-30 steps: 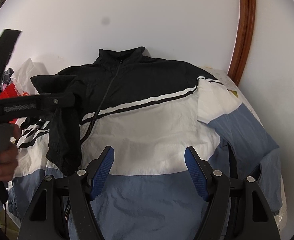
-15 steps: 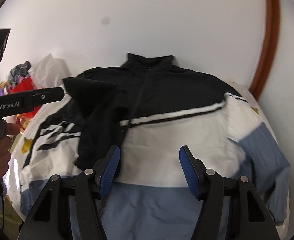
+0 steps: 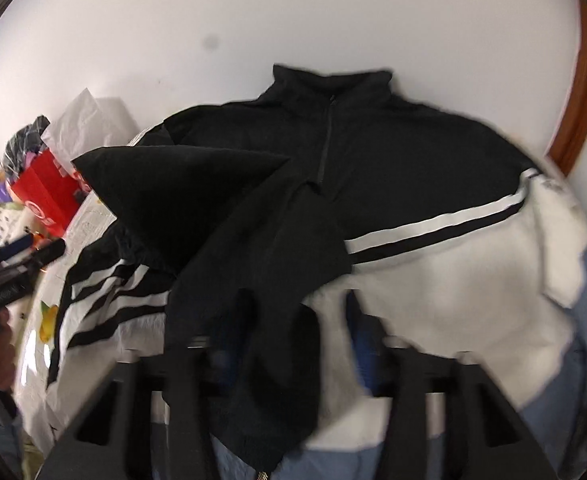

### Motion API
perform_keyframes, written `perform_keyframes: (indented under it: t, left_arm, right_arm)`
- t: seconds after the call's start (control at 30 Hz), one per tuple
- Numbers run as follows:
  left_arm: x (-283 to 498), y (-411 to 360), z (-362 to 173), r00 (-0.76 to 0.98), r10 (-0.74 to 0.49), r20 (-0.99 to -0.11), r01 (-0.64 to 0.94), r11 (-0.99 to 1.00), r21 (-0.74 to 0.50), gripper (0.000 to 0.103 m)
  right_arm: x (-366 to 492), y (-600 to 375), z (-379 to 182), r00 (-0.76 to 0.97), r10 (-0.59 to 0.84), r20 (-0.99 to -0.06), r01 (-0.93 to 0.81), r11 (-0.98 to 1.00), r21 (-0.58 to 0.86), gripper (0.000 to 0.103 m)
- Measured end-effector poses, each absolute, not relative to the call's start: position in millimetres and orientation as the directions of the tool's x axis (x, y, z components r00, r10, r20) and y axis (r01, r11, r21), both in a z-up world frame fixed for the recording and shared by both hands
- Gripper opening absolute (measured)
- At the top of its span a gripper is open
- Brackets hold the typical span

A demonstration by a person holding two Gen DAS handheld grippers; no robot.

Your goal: Fold large clothes

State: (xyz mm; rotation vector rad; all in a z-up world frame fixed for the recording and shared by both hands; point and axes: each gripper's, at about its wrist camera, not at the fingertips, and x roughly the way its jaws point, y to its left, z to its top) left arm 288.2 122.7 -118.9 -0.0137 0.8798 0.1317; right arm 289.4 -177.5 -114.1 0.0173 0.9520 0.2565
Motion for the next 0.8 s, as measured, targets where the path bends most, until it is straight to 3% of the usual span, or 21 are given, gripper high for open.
perform_keyframes:
  t: [0.03, 0.13, 0.4, 0.57, 0.63, 0.8]
  left_arm:
    - [293, 126, -124, 0.622, 0.112, -0.775, -0.134, 0.990, 0.036, 0.091]
    - [308, 131, -138, 0.602, 0.110, -0.791, -0.147, 0.989, 0.026, 0.089]
    - [333, 126, -162, 0.574, 0.128, -0.808, -0.149, 0.988, 0.051, 0.088]
    - [335, 121, -165, 0.568, 0.142, -0.810, -0.149, 0.986, 0.068, 0.088]
    - [334, 120, -164, 0.565, 0.143, -0.813, -0.150, 0.986, 0.069, 0.088]
    - [325, 116, -157, 0.559, 0.131, -0.819, -0.138, 0.988, 0.063, 0.088]
  right_arm:
    - [296, -177, -118, 0.541, 0.239, -0.806, -0.217, 0.966, 0.140, 0.010]
    - [309, -181, -120, 0.563, 0.235, -0.792, -0.223, 0.966, 0.128, 0.007]
    - [352, -235, -131, 0.581, 0.147, -0.800, -0.100, 0.989, 0.109, 0.010]
    - [352, -259, -130, 0.564, 0.093, -0.821, -0.049, 0.996, 0.079, 0.036]
    - [338, -257, -119, 0.597, 0.057, -0.801, -0.058, 0.998, 0.028, 0.052]
    - [292, -237, -99, 0.641, 0.130, -0.757, -0.201, 0.980, -0.002, 0.068]
